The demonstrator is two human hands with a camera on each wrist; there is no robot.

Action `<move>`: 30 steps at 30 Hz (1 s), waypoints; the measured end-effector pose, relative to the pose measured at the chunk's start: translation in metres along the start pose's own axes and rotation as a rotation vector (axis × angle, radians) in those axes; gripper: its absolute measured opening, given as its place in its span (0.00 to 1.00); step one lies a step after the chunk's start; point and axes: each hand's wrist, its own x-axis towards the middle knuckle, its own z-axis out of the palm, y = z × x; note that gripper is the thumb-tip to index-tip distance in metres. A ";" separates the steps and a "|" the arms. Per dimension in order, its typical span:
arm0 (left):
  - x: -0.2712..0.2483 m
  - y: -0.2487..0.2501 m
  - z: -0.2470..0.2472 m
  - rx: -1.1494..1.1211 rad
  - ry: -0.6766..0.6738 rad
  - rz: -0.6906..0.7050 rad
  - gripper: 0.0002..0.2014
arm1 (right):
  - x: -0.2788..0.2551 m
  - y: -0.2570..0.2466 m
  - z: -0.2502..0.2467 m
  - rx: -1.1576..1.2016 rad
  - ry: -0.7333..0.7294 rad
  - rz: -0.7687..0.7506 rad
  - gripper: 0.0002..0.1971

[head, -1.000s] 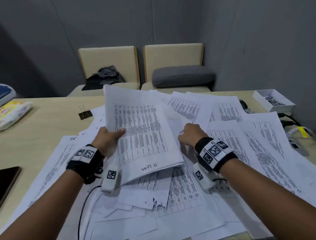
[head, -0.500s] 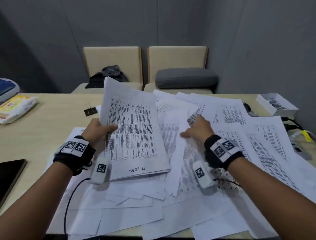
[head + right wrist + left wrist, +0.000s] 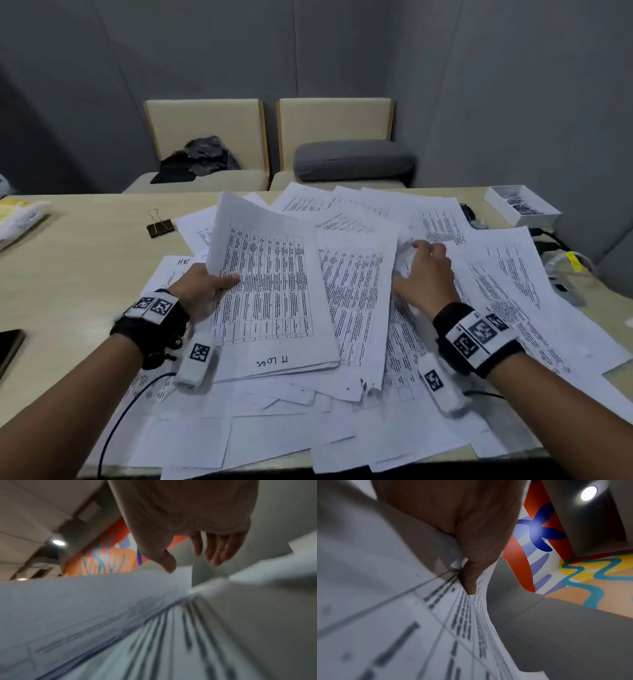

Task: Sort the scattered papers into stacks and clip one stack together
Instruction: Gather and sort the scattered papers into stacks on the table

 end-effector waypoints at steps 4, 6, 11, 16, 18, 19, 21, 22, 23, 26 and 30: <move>-0.001 0.000 0.003 -0.010 0.010 -0.001 0.10 | 0.000 -0.006 -0.009 0.322 -0.169 0.157 0.32; 0.000 0.001 0.004 -0.045 -0.013 -0.011 0.13 | -0.002 -0.008 -0.008 0.547 -0.360 0.301 0.36; 0.014 0.005 0.004 0.062 0.001 0.047 0.18 | -0.005 -0.004 0.008 -0.042 -0.324 0.181 0.58; 0.018 -0.002 0.018 0.092 -0.051 -0.006 0.19 | -0.006 -0.015 0.017 0.025 -0.329 0.182 0.65; 0.019 -0.004 0.023 0.059 -0.066 -0.032 0.16 | -0.003 -0.016 0.021 0.218 -0.304 0.220 0.63; 0.019 -0.004 0.024 0.037 -0.080 -0.033 0.14 | 0.000 -0.015 0.022 0.354 -0.289 0.246 0.61; 0.017 -0.003 0.023 -0.011 -0.105 -0.032 0.05 | 0.003 -0.013 0.017 0.537 -0.234 0.246 0.56; 0.018 -0.003 0.021 -0.039 -0.109 -0.033 0.04 | 0.005 -0.012 0.011 0.548 -0.186 0.214 0.53; 0.020 -0.004 0.018 -0.077 -0.114 -0.033 0.05 | 0.006 -0.012 0.001 0.517 -0.126 0.157 0.51; 0.022 -0.004 0.015 -0.159 -0.127 -0.019 0.15 | 0.008 -0.013 -0.050 0.435 0.053 -0.092 0.45; 0.020 0.004 0.025 -0.178 -0.173 0.005 0.12 | 0.011 -0.010 -0.128 0.546 0.231 -0.264 0.38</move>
